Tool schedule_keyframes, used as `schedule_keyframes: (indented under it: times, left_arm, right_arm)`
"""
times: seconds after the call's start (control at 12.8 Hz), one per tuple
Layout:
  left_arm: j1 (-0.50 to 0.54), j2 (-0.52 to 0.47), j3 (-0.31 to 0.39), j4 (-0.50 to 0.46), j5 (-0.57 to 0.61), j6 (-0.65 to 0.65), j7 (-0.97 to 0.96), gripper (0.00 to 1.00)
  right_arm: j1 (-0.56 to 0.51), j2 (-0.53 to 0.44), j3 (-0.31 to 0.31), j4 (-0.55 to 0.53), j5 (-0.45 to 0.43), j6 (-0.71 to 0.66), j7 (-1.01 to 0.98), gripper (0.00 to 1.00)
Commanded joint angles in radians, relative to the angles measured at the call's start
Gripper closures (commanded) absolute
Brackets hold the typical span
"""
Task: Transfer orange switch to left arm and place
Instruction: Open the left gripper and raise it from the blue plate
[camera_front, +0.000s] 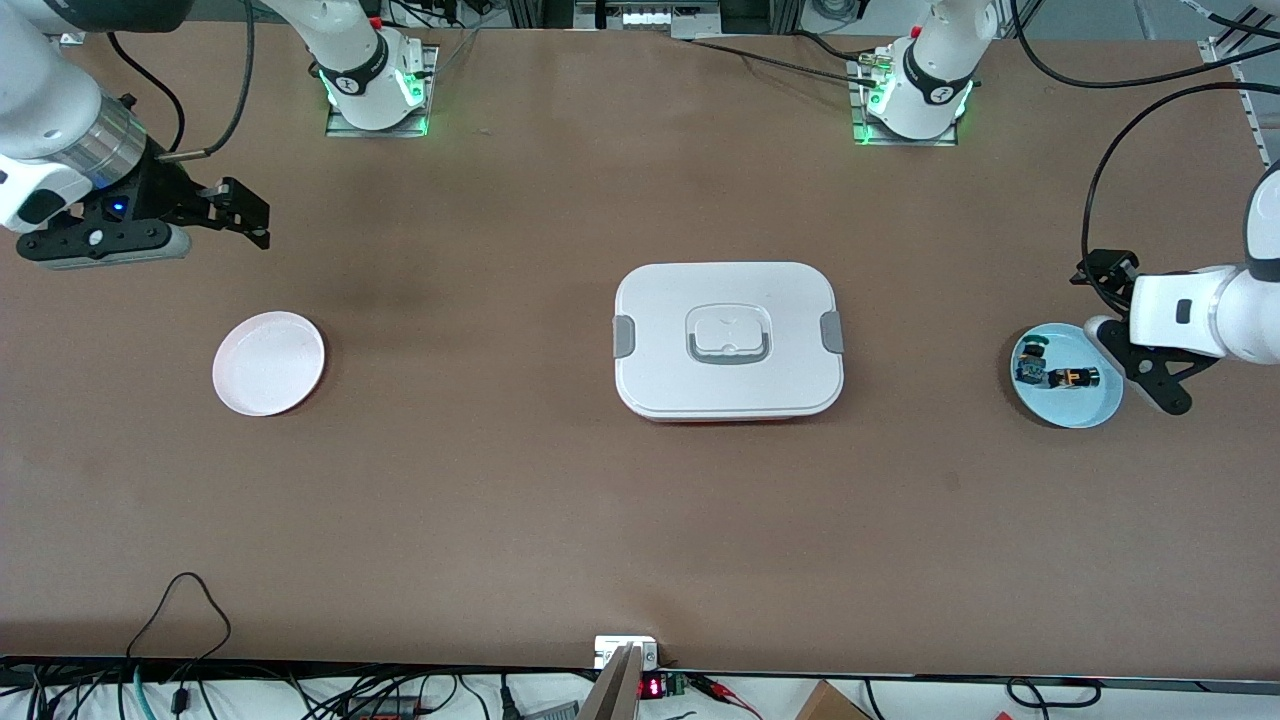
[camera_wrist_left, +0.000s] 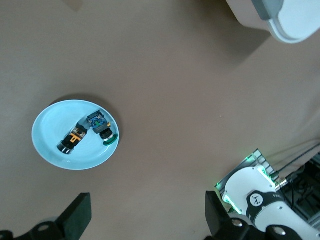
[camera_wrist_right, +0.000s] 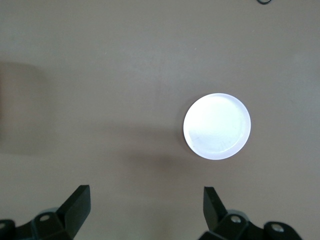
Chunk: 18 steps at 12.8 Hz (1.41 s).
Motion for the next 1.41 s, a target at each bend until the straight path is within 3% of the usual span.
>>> schedule_keyframes:
  times: [0.0, 0.24, 0.31, 0.47, 0.63, 0.71, 0.94, 1.33]
  left_arm:
    - [0.005, -0.021, 0.006, 0.029, 0.005, -0.019, -0.081, 0.0]
    - [-0.07, -0.13, 0.049, -0.017, 0.005, -0.013, -0.361, 0.0]
    - [-0.135, -0.176, 0.099, -0.067, -0.013, 0.001, -0.525, 0.0]
    - [-0.232, -0.223, 0.248, -0.115, -0.164, 0.028, -0.714, 0.0]
    - [-0.292, -0.361, 0.349, -0.304, -0.202, 0.273, -0.721, 0.0]
    - [-0.292, -0.403, 0.365, -0.369, -0.204, 0.354, -0.72, 0.0]
    - [-0.312, -0.487, 0.377, -0.468, -0.201, 0.438, -0.717, 0.0]
    - [-0.314, -0.452, 0.36, -0.414, -0.19, 0.388, -0.723, 0.0]
  right_arm:
    - [-0.006, -0.002, -0.003, -0.001, -0.003, 0.021, 0.018, 0.0]
    - [-0.009, 0.057, -0.003, 0.082, -0.006, 0.012, 0.003, 0.0]
    - [-0.018, 0.06, -0.003, 0.084, -0.006, 0.01, 0.0, 0.0]
    - [-0.026, 0.06, -0.003, 0.084, -0.004, 0.007, -0.002, 0.0]
    - [-0.027, 0.061, -0.003, 0.084, -0.004, 0.007, -0.002, 0.0]
    - [-0.027, 0.061, -0.003, 0.084, -0.006, 0.007, -0.002, 0.0]
    - [-0.026, 0.061, -0.003, 0.084, -0.006, 0.007, 0.0, 0.0]
    - [-0.026, 0.061, -0.003, 0.084, -0.004, 0.008, 0.0, 0.0]
